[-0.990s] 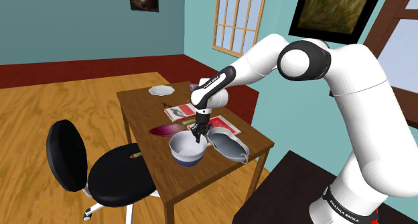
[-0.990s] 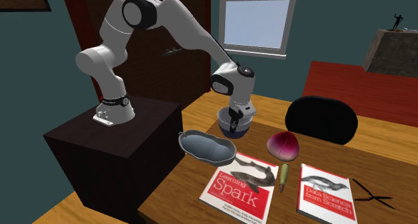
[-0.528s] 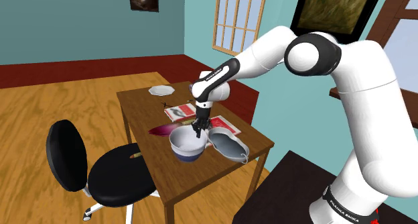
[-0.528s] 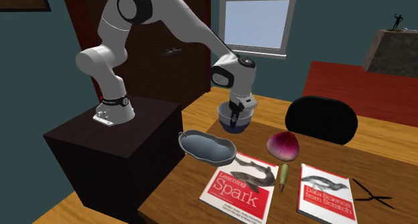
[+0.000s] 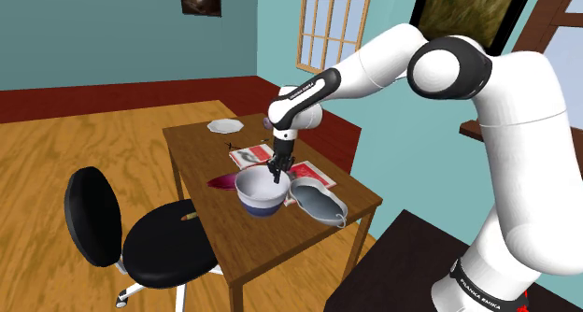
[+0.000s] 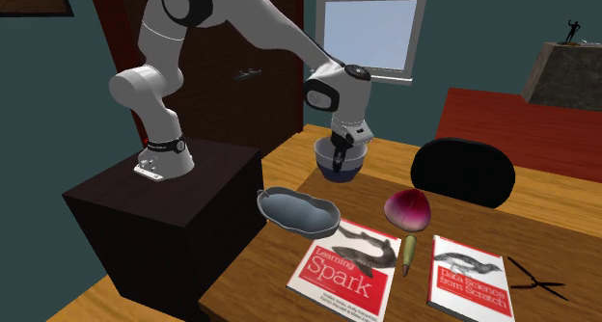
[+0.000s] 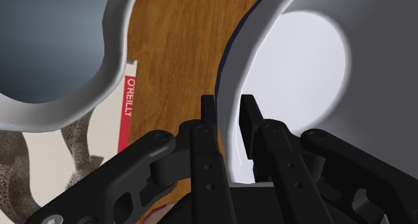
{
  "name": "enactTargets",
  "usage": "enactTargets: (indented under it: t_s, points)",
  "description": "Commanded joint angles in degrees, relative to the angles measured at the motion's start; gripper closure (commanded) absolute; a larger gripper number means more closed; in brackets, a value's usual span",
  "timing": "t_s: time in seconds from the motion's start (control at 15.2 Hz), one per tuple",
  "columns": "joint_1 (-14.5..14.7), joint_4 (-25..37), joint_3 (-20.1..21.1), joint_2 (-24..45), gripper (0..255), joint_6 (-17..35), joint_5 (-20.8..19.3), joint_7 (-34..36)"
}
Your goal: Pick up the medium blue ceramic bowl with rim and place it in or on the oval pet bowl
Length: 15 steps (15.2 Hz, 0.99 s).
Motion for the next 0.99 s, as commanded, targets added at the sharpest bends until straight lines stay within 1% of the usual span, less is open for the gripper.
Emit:
enactTargets:
  t_s: [0.0,0.86,0.92]
  points:
    - [0.0,-0.2,-0.1,-1.3,255,-1.0,-0.2,0.2]
    - [0.1,1.4,-0.6,-6.8,255,-8.0,-1.3,2.1]
    - [-0.6,-0.1,-0.9,-7.9,255,-7.9,-1.3,1.0]
